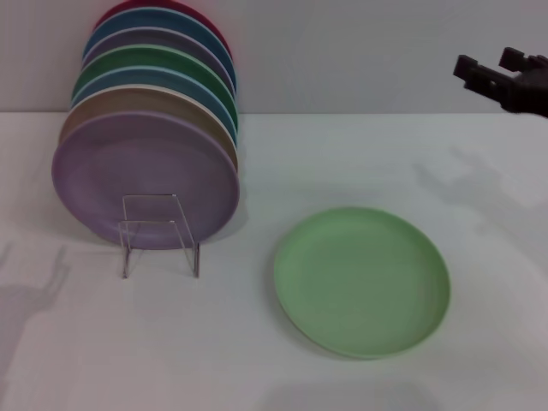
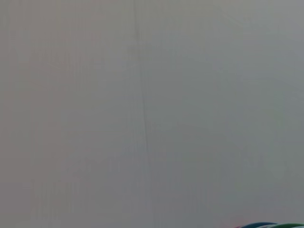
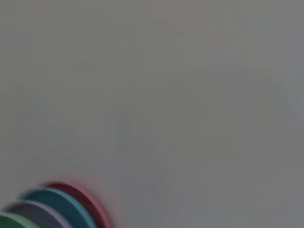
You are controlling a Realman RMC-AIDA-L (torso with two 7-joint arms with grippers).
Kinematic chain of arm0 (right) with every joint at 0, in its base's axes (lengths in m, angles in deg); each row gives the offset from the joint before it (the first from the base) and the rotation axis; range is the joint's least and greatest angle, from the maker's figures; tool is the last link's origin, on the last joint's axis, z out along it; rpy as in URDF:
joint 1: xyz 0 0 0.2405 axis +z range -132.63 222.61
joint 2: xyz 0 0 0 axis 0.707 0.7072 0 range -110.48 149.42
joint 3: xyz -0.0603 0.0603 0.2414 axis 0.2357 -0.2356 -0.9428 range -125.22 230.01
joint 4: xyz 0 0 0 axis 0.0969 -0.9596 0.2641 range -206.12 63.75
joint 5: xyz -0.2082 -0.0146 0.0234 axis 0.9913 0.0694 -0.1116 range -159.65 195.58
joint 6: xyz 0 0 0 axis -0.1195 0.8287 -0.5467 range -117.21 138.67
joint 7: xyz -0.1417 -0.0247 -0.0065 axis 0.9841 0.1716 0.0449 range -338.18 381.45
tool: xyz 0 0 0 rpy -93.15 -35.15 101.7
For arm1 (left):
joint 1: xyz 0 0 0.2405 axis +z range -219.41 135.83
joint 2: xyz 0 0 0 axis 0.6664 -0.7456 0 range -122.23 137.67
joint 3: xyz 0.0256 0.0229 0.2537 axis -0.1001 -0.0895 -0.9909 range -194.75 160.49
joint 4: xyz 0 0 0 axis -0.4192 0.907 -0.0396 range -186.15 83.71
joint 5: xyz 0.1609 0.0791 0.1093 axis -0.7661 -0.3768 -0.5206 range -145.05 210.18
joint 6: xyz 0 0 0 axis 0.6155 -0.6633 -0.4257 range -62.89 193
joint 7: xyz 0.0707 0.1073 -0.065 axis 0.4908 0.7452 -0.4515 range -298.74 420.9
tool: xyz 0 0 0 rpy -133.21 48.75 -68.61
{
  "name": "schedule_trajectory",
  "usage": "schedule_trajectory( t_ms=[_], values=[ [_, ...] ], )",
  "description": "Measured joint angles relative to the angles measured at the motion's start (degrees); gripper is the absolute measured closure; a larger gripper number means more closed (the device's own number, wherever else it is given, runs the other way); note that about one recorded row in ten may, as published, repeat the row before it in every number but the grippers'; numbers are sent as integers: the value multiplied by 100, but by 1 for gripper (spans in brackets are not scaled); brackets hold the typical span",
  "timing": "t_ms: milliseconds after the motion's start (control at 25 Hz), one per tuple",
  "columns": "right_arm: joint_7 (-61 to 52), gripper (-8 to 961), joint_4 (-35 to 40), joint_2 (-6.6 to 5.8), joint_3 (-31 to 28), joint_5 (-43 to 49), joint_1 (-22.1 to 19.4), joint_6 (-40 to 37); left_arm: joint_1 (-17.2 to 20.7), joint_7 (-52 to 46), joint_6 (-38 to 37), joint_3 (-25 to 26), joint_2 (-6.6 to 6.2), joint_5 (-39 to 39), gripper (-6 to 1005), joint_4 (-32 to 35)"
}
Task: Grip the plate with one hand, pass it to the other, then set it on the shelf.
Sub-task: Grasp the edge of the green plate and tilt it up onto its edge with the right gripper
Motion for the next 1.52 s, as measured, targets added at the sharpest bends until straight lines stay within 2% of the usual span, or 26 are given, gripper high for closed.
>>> schedule_trajectory(
  t_ms=[40, 80, 120, 160, 240, 280, 320, 480, 720, 880, 1160, 1520],
  values=[
    [-852, 149, -177, -11, -8, 790, 160, -20, -6, 0, 2, 6, -1, 1, 218, 10],
    [-2120, 150, -342, -8, -22, 2057, 467, 230, -23, 1, 4, 12, -1, 0, 218, 25],
    [-2120, 150, -342, -8, -22, 2057, 467, 230, -23, 1, 4, 12, -1, 0, 218, 25],
    [-2579, 150, -338, -5, -30, 2519, 619, 523, -29, 1, 3, 15, -1, 0, 218, 23],
    [-3302, 150, -280, -2, -31, 3257, 893, 1153, -31, 2, 3, 22, -3, 0, 218, 7],
    [-3787, 150, -219, -11, -32, 3769, 1145, 1789, -31, 2, 4, 26, -5, 4, 218, 7],
    [-3787, 150, -219, -11, -32, 3769, 1145, 1789, -36, 4, 4, 31, -9, 17, 218, 9],
    [-4626, 150, -323, 2, 25, 5066, 1552, 2924, -94, 66, 66, 36, -16, 65, 217, 60],
    [-4920, 153, -319, 3, 165, 5580, 1718, 3447, -112, 82, 227, 38, -18, 94, 217, 72],
    [-4953, 170, 62, 6, 275, 5727, 1915, 3598, -121, 82, 276, 38, -29, 98, 218, 73],
    [-4960, 199, 611, 17, 334, 5833, 2137, 3564, -151, 82, 296, 38, -38, 102, 218, 79],
    [-4960, 237, 948, 13, 366, 5872, 2226, 3426, -178, 274, 340, 38, -46, 113, 218, 81]
  ],
)
